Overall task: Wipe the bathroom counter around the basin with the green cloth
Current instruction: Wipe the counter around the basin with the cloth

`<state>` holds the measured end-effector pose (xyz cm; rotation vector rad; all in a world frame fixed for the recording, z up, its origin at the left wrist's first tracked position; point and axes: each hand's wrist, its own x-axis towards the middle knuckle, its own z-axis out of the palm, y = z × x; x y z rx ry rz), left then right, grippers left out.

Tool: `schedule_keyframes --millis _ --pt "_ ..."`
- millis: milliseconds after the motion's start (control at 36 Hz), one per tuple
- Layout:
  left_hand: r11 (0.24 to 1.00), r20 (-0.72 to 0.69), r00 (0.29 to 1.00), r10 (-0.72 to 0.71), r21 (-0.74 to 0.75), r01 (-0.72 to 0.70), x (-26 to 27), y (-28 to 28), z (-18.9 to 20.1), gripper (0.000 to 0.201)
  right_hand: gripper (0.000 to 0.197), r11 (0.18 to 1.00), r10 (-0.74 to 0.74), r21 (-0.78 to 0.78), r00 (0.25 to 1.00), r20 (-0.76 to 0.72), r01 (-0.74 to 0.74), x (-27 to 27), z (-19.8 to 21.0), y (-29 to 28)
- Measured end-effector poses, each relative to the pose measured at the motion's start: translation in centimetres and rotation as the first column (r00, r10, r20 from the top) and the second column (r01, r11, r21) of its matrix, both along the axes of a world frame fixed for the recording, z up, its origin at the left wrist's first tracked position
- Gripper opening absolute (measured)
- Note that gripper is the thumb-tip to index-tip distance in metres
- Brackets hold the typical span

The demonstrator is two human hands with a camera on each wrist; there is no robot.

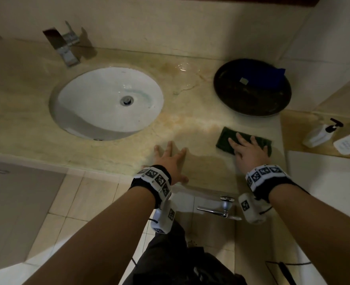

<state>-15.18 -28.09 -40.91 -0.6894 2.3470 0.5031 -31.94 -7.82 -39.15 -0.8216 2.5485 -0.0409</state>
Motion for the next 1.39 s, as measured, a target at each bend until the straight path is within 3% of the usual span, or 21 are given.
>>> schedule_keyframes --millis 139,278,583,917,1194,1278,1389 --pt "1.0 0.007 1.0 -0.019 -0.018 0.019 -0.1 0.0 0.2 0.106 0.052 1.0 -0.024 -0.008 0.999 -0.043 0.024 1.3 -0.2 -0.1" --pt "1.0 -0.006 1.0 0.004 -0.003 -0.004 0.2 0.3 0.6 0.105 0.053 0.999 0.041 0.003 0.998 -0.051 -0.041 3.5 -0.3 1.4" --pt "0.994 -0.052 0.992 0.111 -0.003 -0.112 0.2 1.3 1.3 0.094 0.05 0.994 0.092 0.057 0.995 0.024 -0.093 4.3 -0.3 5.9" --pt "0.996 -0.033 0.998 0.045 -0.071 -0.048 -0.2 0.8 -0.1 0.098 0.049 0.999 -0.035 -0.036 0.999 -0.013 0.034 0.2 -0.4 7.2" --pt "0.997 -0.032 0.998 0.057 -0.049 -0.058 0.1 1.2 1.0 0.095 0.05 0.994 -0.108 0.0 0.994 -0.009 0.108 -1.6 0.3 4.2" --pt "0.996 -0.037 0.995 0.088 -0.012 -0.089 0.1 1.5 1.6 0.093 0.051 0.998 -0.062 0.012 0.998 0.02 0.061 -0.7 0.3 3.4" --pt "0.995 -0.033 0.994 0.104 0.003 -0.104 0.2 1.6 2.1 0.092 0.053 0.994 0.106 0.02 0.994 -0.009 -0.106 2.2 0.4 2.0"
